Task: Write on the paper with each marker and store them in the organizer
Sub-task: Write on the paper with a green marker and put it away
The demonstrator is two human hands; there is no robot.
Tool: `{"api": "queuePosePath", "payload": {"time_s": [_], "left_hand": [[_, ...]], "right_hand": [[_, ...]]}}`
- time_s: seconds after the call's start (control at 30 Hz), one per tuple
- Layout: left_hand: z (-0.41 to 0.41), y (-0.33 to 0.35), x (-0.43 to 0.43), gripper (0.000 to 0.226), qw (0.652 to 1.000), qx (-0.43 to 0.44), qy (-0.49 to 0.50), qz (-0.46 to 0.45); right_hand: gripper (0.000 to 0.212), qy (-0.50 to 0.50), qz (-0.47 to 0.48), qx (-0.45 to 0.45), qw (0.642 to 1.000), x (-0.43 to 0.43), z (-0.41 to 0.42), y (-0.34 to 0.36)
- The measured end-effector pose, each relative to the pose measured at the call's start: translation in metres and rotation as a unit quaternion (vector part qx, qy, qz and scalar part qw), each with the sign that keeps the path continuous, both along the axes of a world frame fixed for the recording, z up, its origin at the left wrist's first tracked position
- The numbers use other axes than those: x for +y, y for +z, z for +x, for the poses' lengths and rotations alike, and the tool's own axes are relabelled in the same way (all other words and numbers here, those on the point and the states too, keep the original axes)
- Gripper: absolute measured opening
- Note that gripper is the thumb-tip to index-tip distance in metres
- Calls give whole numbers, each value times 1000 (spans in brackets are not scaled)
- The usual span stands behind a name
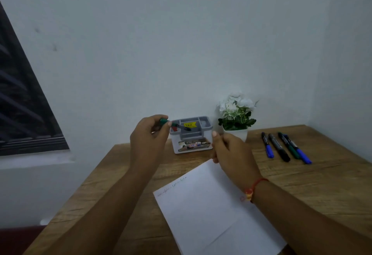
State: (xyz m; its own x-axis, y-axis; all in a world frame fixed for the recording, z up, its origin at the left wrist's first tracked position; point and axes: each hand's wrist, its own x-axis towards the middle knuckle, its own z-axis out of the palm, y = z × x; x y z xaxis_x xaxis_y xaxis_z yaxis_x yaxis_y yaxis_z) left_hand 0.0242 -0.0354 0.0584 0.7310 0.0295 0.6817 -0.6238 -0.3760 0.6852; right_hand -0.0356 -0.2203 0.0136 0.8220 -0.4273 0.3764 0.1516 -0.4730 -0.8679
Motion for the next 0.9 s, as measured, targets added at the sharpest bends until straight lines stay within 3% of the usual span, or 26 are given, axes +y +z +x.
{"api": "queuePosePath", "payload": {"time_s": [0.2, 0.4, 0.6, 0.77, 0.9], "left_hand": [[29, 25, -46, 17, 999, -20, -5, 37], [50, 17, -74, 21, 987, -28, 25, 157], [57, 9, -87, 26, 975, 13, 22, 220], [52, 5, -90, 43, 981, 51, -2, 189], [30, -6, -67, 27, 983, -11, 24, 181]], "right_hand": [[44, -46, -141, 6, 989, -14, 3, -1], [45, -56, -211, 15, 976, -17, 4, 0], [46, -66, -276, 35, 958, -16, 3, 2], [47, -75, -293, 43, 952, -21, 6, 2], [40, -86, -297, 54, 950, -30, 5, 4]]}}
